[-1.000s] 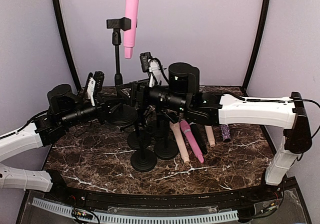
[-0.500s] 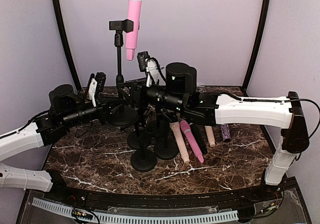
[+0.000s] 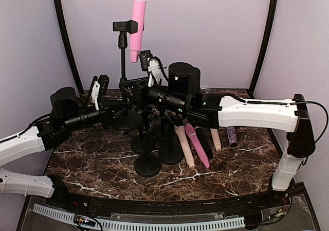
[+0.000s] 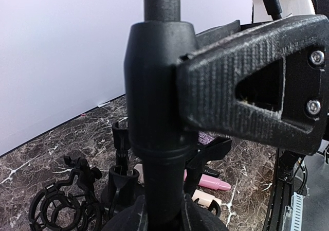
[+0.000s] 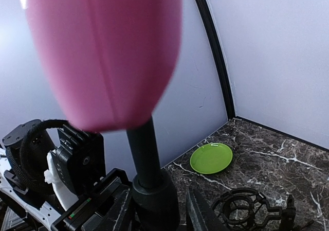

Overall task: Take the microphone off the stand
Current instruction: Unscrew the knob on the stand of the microphone stand.

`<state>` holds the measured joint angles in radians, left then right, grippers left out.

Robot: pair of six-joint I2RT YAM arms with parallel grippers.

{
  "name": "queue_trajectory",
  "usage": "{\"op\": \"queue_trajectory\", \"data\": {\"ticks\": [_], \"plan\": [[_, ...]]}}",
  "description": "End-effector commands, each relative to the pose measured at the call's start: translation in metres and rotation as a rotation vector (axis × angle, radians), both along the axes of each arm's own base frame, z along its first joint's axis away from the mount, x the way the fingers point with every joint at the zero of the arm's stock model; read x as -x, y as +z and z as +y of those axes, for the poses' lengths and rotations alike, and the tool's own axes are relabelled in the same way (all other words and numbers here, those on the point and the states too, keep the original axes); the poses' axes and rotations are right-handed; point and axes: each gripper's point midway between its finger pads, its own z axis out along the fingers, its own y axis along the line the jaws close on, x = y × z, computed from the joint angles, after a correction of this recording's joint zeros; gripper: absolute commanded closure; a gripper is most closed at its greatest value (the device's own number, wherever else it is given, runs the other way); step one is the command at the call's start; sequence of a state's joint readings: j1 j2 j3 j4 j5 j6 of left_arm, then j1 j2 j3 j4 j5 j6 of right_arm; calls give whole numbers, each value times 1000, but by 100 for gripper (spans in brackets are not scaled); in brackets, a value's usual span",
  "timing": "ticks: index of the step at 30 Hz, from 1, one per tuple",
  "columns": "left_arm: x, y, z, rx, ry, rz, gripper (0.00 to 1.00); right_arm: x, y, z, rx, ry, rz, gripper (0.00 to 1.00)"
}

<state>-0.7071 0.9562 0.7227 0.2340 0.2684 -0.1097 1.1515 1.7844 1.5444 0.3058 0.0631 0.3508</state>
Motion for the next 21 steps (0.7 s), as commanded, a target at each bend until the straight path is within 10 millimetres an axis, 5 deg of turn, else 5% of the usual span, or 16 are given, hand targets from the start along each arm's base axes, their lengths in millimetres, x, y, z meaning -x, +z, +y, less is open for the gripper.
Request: {"op": "queue_trajectory", "data": {"ticks": [1, 8, 21], "plan": [[8, 44, -2, 101, -37, -108, 100, 2, 20, 1, -58, 11, -34, 70], [19, 49, -8, 119, -114, -121, 100, 12, 27, -11, -90, 127, -62, 83], [68, 62, -29, 174, -441, -149, 100, 78, 50, -36, -107, 570, -166, 88]]}}
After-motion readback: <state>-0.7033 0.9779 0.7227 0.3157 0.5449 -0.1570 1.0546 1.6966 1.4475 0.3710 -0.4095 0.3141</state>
